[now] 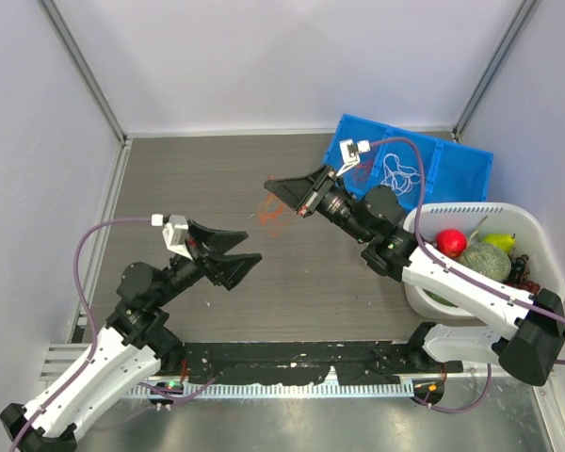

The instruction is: Untangle the cables

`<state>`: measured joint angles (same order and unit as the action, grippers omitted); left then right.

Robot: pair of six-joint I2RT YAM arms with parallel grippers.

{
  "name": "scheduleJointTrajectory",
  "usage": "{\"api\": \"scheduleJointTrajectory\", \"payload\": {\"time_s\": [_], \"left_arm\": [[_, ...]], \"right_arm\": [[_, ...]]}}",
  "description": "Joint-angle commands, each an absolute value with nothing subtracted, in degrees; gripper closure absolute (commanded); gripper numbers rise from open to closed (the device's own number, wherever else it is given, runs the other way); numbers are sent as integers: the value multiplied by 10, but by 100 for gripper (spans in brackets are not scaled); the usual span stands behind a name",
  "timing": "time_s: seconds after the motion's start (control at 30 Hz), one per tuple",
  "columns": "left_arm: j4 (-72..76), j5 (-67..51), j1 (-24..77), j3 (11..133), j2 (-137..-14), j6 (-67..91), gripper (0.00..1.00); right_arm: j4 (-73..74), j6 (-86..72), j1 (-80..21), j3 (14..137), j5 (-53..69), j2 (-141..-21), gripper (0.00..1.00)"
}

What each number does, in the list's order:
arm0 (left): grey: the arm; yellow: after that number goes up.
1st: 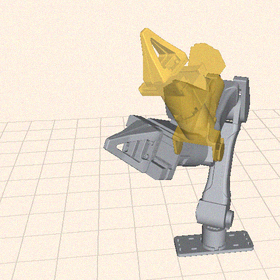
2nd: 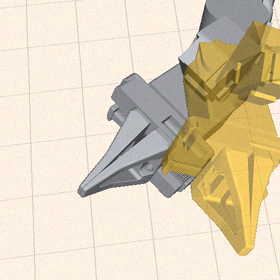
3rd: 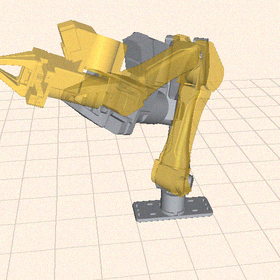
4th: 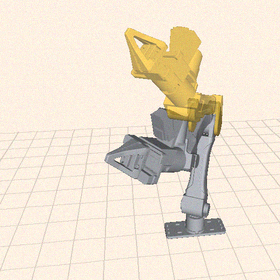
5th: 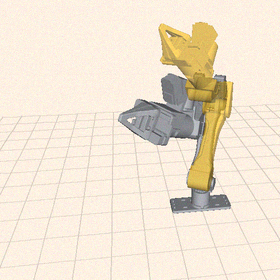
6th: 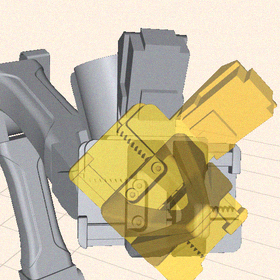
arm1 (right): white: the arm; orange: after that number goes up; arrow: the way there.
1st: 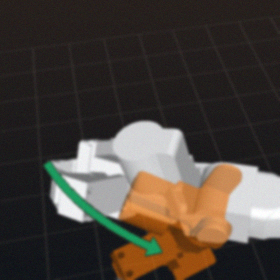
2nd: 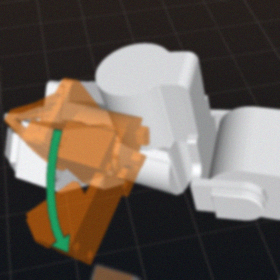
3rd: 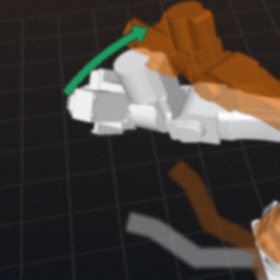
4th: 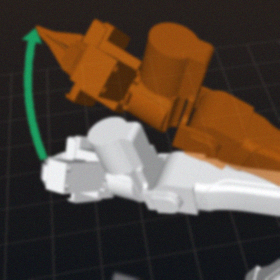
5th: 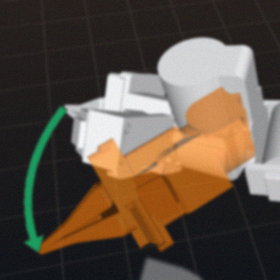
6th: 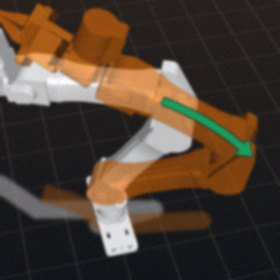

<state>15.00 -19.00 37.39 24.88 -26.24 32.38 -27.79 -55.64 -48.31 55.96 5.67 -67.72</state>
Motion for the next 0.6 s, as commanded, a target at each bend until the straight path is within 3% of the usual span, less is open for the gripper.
{"api": "scheduleJointTrajectory", "payload": {"time_s": [0.0,0.1,0.23,0.3,0.5,0.57], "left_arm": [[198,-179,375,301,-302,330,17],[200,-203,374,342,-356,336,5],[206,-178,374,363,-398,331,7],[226,-182,374,368,-415,337,14],[239,-201,374,394,-462,346,50],[246,-200,374,395,-464,350,55]], "right_arm": [[-300,-555,-486,555,47,-652,99],[-301,-559,-487,555,49,-657,99],[-310,-565,-486,553,54,-664,99],[-311,-568,-487,552,57,-666,99],[-319,-570,-486,541,56,-669,99],[-319,-570,-487,539,56,-672,99]]}}
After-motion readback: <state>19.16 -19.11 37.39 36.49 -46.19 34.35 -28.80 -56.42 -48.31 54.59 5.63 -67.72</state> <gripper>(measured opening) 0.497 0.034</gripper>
